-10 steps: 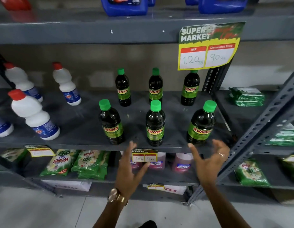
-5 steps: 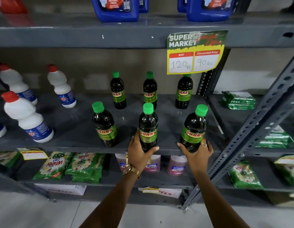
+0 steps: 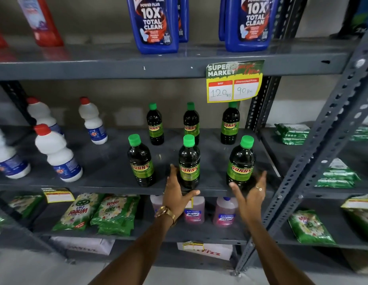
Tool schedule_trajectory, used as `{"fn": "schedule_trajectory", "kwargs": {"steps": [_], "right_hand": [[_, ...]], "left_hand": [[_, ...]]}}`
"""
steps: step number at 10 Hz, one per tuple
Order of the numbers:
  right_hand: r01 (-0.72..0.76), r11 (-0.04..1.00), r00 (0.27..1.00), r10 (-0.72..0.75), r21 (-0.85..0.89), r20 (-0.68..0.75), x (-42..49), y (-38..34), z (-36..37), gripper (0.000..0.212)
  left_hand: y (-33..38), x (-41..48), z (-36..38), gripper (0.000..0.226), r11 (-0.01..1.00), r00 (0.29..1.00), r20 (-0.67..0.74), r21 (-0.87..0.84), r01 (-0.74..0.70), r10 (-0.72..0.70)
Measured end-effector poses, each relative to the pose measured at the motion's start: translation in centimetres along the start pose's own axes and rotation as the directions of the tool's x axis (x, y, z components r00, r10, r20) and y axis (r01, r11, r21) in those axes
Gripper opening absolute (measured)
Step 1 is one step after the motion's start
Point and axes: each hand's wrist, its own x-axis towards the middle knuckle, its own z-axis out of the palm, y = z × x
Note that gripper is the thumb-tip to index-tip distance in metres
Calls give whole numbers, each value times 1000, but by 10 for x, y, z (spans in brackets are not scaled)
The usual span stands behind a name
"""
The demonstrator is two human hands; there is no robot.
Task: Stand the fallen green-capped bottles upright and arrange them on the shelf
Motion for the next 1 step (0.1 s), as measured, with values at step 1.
{"fn": "schedule_trajectory", "kwargs": {"steps": [1], "right_hand": [[120,975,981,-89,184,-170,-26,-31,-19,104]], "left_hand": [[8,-21,-20,108,988,987,-76,67,-138,143]]}}
